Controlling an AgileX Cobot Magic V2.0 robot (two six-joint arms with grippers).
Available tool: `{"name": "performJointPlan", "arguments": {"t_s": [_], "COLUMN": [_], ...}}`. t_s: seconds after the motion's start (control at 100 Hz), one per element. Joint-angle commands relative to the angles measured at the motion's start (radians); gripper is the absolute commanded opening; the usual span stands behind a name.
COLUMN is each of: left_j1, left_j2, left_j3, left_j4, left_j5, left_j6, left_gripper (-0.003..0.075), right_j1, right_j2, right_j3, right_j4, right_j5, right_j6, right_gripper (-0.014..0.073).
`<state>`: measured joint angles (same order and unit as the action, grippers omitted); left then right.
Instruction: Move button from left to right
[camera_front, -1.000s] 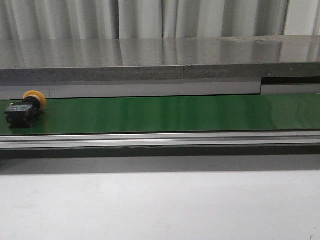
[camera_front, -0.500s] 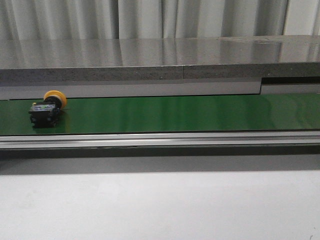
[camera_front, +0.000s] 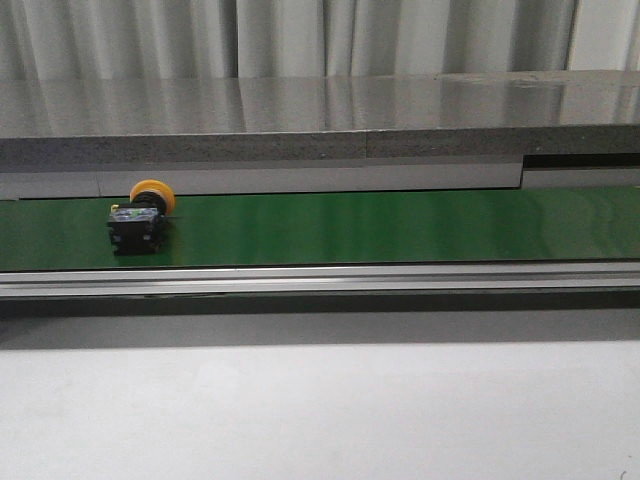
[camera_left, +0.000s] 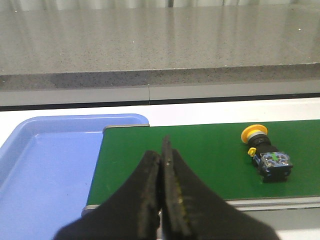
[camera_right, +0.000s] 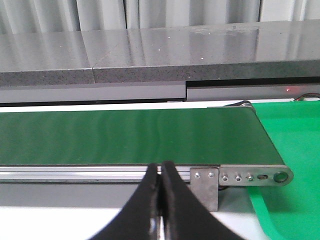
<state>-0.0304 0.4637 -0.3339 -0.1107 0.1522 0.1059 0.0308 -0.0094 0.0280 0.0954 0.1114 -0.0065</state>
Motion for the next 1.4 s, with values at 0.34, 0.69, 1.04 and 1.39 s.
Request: {"name": "performJointPlan", "arguments": {"t_s": [0.34, 0.69, 1.04, 1.39], "left_j1": [-0.007, -0.007, -0.007, -0.007], "left_j2": [0.004, 0.004, 0.004, 0.004], "left_j3": [-0.026, -0.026, -0.026, -0.026], "left_j4": [-0.003, -0.003, -0.003, -0.003], "left_j5": [-0.089, -0.089, -0.089, -0.089], "left_j6": [-0.001, -0.001, -0.001, -0.001], "left_gripper": [-0.0019, -0.0019, -0.0019, -0.0019], "right_j1": [-0.003, -0.003, -0.002, -0.002], "right_j2": [-0.001, 0.335, 0.760, 0.909], "right_j3": [-0.123, -0.479, -0.777, -0.792], "right_j4": [0.009, 0.009, 0.015, 0.016], "right_j5": [-0.096, 0.265, 0.468, 0.515], "right_j6": [-0.002, -0.002, -0.002, -0.002], "right_gripper": [-0.0067, -0.0067, -0.0067, 0.0146]}}
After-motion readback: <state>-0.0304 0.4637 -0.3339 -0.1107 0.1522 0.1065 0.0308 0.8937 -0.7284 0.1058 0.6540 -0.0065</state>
